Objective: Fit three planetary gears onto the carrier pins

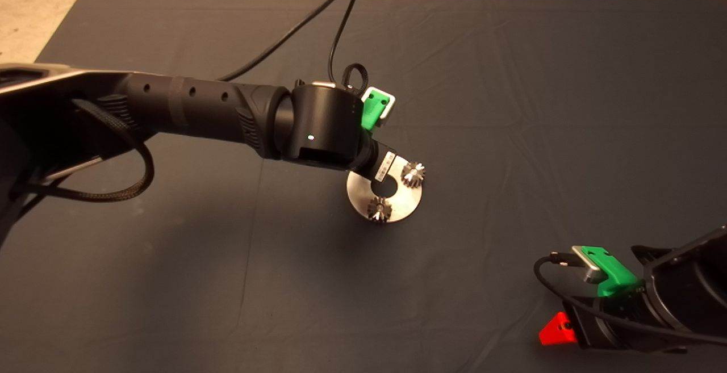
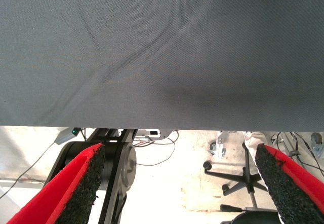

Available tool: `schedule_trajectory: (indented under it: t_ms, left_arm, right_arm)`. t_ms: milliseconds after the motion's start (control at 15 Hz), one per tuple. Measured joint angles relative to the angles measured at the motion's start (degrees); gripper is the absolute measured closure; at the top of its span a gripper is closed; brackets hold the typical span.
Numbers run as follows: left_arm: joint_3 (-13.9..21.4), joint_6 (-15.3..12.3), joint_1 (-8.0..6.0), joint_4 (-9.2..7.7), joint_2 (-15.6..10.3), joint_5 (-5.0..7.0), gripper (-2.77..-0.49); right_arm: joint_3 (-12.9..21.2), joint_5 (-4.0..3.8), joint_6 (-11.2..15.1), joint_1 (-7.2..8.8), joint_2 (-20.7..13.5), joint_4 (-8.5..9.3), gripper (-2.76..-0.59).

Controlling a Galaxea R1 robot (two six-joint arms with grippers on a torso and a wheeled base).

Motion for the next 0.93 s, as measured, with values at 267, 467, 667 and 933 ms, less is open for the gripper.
schedule_trajectory:
  t_ms: [267, 467, 667, 933]
  left_arm:
    - [-0.69, 0.02, 1.64, 0.01, 0.02, 0.02, -0.69]
    - [-1.66, 0.05, 2.23, 0.04, 0.02, 0.05, -0.69]
    - [-1.94, 0.05, 2.52, 0.06, 0.02, 0.02, -0.69]
    - [-2.54, 0.07, 2.84, 0.22, 0.02, 0.02, -0.69]
  right_arm:
    - [0.0, 0.0, -0.01, 0.0, 0.02, 0.0, -2.2]
    - [0.0, -0.02, 0.0, 0.0, 0.0, 0.0, -2.2]
    - [0.0, 0.0, 0.0, 0.0, 0.0, 0.0, -2.2]
    - [0.0, 0.0, 0.0, 0.0, 0.0, 0.0, -2.2]
